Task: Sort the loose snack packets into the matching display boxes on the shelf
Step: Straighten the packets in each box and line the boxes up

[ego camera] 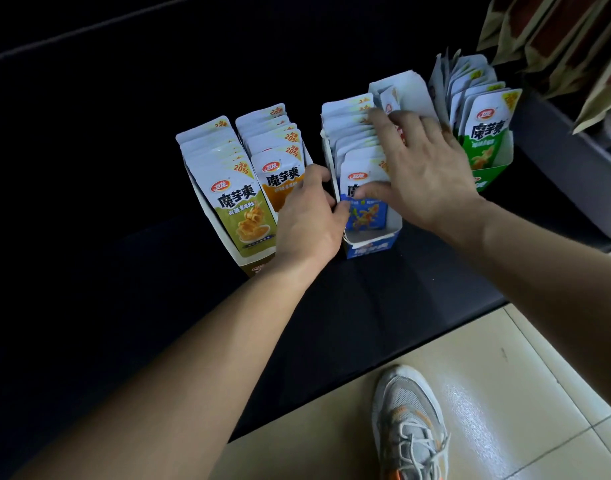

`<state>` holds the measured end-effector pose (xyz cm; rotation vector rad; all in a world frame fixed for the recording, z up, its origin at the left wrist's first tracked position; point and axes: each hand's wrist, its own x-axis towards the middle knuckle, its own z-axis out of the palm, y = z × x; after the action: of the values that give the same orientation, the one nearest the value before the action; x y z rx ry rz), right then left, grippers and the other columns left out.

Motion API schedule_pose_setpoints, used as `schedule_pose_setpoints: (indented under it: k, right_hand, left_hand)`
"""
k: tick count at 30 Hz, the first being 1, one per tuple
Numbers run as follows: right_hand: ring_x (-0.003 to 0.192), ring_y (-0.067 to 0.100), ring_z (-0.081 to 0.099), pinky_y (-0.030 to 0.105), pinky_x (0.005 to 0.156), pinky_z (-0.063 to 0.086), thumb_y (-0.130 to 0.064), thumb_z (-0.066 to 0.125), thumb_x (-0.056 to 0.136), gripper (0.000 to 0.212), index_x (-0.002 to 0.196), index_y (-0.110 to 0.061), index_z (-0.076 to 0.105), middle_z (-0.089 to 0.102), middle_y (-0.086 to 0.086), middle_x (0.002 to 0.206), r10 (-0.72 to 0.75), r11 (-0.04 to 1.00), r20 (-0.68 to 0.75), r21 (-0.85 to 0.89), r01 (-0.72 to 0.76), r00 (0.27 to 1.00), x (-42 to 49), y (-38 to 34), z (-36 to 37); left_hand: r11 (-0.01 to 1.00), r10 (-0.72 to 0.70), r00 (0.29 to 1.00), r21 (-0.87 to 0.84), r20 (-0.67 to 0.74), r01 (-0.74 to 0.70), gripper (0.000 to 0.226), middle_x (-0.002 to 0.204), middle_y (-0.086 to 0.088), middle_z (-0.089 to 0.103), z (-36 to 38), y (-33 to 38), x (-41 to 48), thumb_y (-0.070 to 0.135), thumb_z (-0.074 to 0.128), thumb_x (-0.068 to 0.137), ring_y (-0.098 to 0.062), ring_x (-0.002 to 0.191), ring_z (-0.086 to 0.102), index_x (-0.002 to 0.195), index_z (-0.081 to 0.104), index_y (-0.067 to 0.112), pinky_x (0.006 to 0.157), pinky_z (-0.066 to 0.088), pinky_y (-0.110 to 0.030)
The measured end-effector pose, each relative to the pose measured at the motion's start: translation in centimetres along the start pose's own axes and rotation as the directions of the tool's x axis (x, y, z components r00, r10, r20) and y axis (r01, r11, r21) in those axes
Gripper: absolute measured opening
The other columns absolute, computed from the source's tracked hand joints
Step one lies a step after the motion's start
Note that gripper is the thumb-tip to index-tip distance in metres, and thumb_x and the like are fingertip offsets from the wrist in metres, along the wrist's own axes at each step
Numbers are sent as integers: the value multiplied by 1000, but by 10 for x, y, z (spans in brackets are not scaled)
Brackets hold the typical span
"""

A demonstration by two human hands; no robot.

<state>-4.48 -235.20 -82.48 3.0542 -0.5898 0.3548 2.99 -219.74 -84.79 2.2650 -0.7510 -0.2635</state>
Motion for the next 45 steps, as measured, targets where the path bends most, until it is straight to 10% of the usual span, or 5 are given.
schedule_pose_setpoints:
  k: [27,45]
  right_hand:
    - [146,37,18,58,112,27,-59,30,99,82,155,-24,-18,15,9,162,-29,988,175,-148,55,984,32,-1,-3]
    - [120,37,47,46,92,46,-57,57,88,80,152,-20,29,44,11,141,171,951,56,252,-180,984,-65,-24,0]
  left_hand:
    - [1000,-6,1000,15,20,5,42,86,4,61,-1,0,0,17,68,93,-19,88,61,129,47,21,75,53,-38]
    - [998,-40,998,-52,50,42,34,89,9,68,-32,0,-5,25,66,95,-16,79,70,127,55,21,79,59,-39]
